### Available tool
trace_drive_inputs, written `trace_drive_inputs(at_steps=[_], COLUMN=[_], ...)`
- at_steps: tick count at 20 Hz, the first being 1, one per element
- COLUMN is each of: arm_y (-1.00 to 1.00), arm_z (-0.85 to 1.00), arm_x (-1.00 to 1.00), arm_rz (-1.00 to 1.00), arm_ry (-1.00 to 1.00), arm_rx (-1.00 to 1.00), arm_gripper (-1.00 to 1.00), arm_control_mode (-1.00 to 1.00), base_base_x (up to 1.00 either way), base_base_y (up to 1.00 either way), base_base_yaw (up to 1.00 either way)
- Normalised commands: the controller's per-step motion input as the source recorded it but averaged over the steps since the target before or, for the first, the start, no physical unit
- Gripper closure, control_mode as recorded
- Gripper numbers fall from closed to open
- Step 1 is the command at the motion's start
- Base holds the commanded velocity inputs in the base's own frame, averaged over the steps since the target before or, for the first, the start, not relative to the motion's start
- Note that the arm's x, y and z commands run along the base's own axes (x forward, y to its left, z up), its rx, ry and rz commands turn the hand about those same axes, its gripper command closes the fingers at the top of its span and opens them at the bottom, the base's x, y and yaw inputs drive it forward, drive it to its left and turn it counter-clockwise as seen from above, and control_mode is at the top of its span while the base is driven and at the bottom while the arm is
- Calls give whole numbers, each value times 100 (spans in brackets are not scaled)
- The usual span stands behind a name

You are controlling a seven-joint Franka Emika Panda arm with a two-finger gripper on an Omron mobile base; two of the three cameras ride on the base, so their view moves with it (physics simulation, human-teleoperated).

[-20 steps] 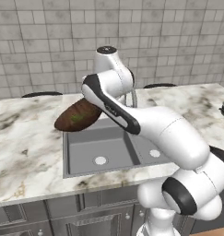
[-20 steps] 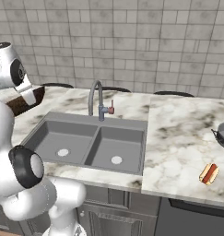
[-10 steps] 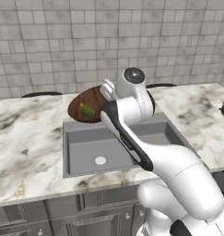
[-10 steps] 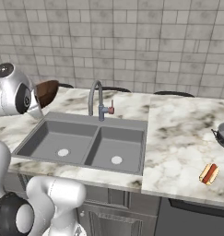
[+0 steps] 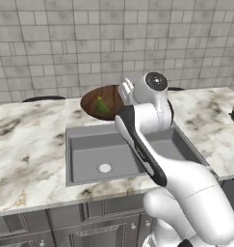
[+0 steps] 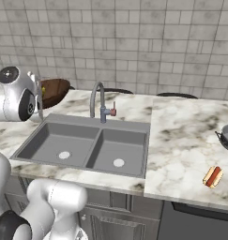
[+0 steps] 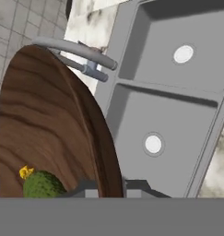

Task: Pick the cucumber from the sink and place it in the bowl. Then pick the bowl and place it in the microwave. Then close the microwave door and press the start button.

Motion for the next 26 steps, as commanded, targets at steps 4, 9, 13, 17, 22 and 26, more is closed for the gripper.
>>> trace_drive_inputs(at_steps=[4,9,13,17,22,26], arm_y=[-8,-16,-29,-16,-4,0], arm_z=[52,38,25,16,10,12], arm_x=[-37,-38,-51,-70,-39,-5], arm_rz=[-28,-15,-3,0,0,0], arm_ry=[0,0,0,0,0,0], arm_rx=[5,10,18,18,6,0], arm_gripper=[100,100,100,100,100,100], arm_control_mode=[-100,-100,-100,-100,-100,-100], base_base_x=[0,0,0,0,0,0], base_base_y=[0,0,0,0,0,0], base_base_yaw=[0,0,0,0,0,0])
